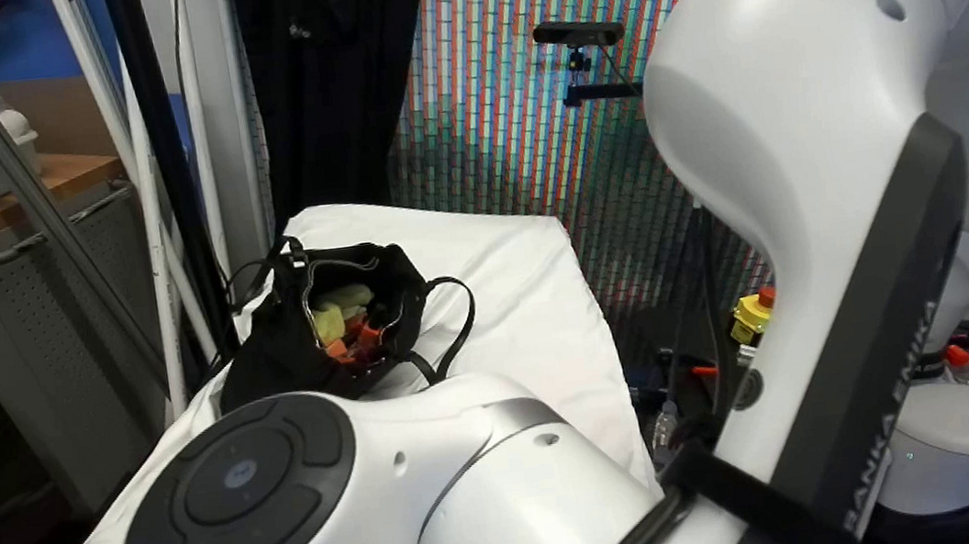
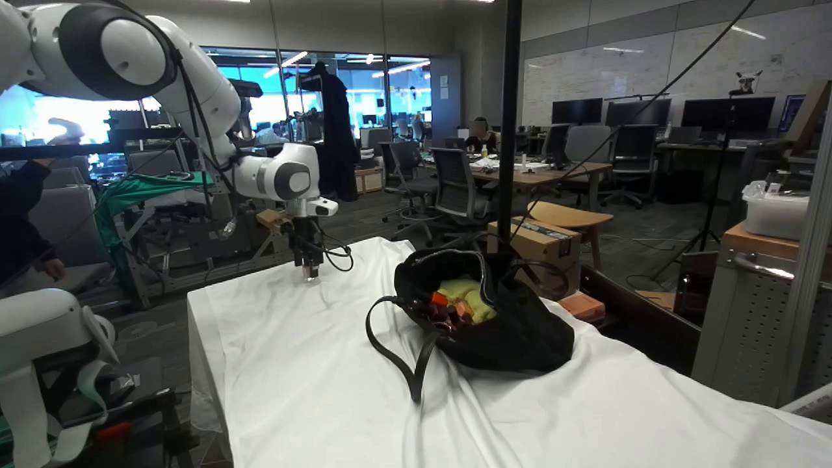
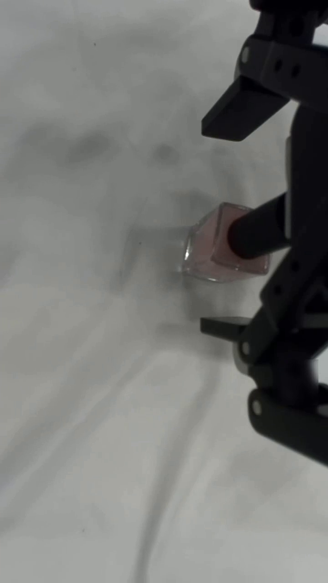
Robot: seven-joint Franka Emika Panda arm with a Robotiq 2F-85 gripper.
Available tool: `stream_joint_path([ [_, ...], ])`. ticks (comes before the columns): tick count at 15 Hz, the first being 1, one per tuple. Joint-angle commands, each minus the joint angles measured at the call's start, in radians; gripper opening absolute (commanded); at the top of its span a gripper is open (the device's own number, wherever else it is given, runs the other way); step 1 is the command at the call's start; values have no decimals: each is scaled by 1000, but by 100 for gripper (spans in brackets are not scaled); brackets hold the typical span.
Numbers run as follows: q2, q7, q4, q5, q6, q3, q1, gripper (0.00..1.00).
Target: Pick up all the nail polish from the table and put them in the black bag.
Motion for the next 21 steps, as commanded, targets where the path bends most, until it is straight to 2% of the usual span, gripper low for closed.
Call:
stream_joint_path([
  [1, 24, 20, 50, -15, -37, -16, 18, 99],
  [2, 25, 19, 52, -15, -40, -16, 18, 88],
  [3, 26, 18, 54, -16, -42, -16, 17, 86],
  [6, 26, 18, 56, -16, -46, -17, 17, 55],
  [12, 25, 21, 59, -34, -60, -22, 21, 16],
  [18, -1, -8, 42, -48, -121, -16, 11, 15],
  [21, -36, 3, 14, -71, -161, -33, 4, 15],
])
